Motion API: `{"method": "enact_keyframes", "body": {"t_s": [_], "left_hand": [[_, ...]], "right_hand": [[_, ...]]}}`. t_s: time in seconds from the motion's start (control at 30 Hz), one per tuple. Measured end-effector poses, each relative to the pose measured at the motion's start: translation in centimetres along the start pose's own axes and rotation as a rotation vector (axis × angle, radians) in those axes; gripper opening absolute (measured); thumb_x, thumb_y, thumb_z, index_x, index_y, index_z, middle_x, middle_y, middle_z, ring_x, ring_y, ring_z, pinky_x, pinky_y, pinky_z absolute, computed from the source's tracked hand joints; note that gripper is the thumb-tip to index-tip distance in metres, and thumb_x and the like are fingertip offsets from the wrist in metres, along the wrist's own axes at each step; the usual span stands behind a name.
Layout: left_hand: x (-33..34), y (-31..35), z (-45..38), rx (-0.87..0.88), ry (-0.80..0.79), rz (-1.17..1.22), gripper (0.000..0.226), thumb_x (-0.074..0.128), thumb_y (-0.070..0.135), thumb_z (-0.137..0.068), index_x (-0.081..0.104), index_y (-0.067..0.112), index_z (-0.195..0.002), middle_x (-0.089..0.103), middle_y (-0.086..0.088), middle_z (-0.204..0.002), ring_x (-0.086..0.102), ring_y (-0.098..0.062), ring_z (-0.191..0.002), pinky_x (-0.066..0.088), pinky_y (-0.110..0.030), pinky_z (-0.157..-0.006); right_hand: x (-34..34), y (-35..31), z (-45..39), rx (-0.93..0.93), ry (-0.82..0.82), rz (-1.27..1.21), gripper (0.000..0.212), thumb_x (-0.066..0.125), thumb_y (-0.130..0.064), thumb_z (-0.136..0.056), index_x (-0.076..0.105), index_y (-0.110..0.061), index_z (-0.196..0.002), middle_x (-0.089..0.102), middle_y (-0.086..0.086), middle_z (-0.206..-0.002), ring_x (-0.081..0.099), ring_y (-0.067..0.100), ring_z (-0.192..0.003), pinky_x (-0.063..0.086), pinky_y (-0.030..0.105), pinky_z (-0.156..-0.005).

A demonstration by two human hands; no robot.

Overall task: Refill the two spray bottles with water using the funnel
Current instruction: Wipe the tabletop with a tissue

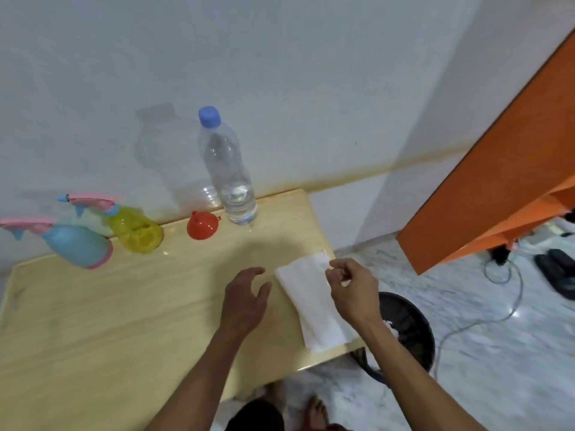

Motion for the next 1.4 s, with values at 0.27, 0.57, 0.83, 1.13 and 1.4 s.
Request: {"method": "enact_keyframes", "body": {"t_s": [0.27, 0.57, 0.83, 1.13, 1.4], "left_hand": [[3.4, 0.8, 2.5, -0.256, -0.143, -0.025, 0.05, 0.069, 0.032, -0.09, 0.056, 0.01, -0.132, 0.065, -0.01, -0.124, 0.061, -0.025, -0.111, 0.047, -0.033, -0.094], [3.8, -0.3, -0.8, 0.413, -0.22, -0.341, 0.053, 0.071, 0.007, -0.082, 0.06, 0.019, -0.133, 0.05, -0.013, -0.144, 0.046, -0.032, -0.133, 0.047, -0.041, -0.101], [3.8, -1.6, -2.8, 0.717, -0.235, -0.446, 0.031, 0.05, 0.033, -0.08, 0.077, 0.031, -0.095, 0.061, -0.009, -0.133, 0.057, -0.032, -0.121, 0.052, -0.048, -0.09], [1.8, 0.6, -4.3, 0.713, -0.28, -0.197, 0.014, 0.078, 0.02, -0.077, 0.079, 0.02, -0.092, 0.07, -0.005, -0.119, 0.062, -0.029, -0.111, 0.051, -0.045, -0.091], [-1.7, 5.8, -4.8, 0.573, -0.365, 0.108, 0.015, 0.074, 0.032, -0.084, 0.078, 0.018, -0.087, 0.076, 0.007, -0.089, 0.068, -0.006, -0.083, 0.052, -0.029, -0.08]], "right_hand": [[1.4, 5.0, 5.1, -0.001, -0.028, 0.194, 0.026, 0.07, -0.028, -0.094, 0.072, -0.018, -0.118, 0.072, -0.003, -0.106, 0.064, 0.021, -0.1, 0.053, 0.04, -0.088], [4.8, 4.6, 6.0, -0.035, 0.076, 0.428, 0.039, 0.087, -0.043, -0.075, 0.079, -0.023, -0.108, 0.072, -0.003, -0.105, 0.063, 0.029, -0.099, 0.053, 0.045, -0.075], [6.8, 5.8, 6.8, -0.043, 0.185, 0.458, 0.023, 0.08, -0.043, -0.078, 0.08, -0.026, -0.093, 0.07, -0.003, -0.099, 0.064, 0.03, -0.092, 0.051, 0.043, -0.071], [5.2, 4.9, 6.5, -0.015, 0.274, 0.197, 0.017, 0.076, -0.039, -0.088, 0.082, -0.023, -0.092, 0.074, -0.004, -0.097, 0.063, 0.026, -0.093, 0.052, 0.043, -0.078], [0.5, 0.8, 4.9, 0.009, 0.166, -0.04, 0.02, 0.06, -0.034, -0.101, 0.073, -0.019, -0.095, 0.073, -0.007, -0.084, 0.062, 0.006, -0.08, 0.045, 0.027, -0.068]]}}
Point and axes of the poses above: each hand's wrist, its own z-axis away from the middle knuckle, its own x-axis out of the palm, y = z × x, the point moved 2 cm from there along -z, towards the middle knuckle
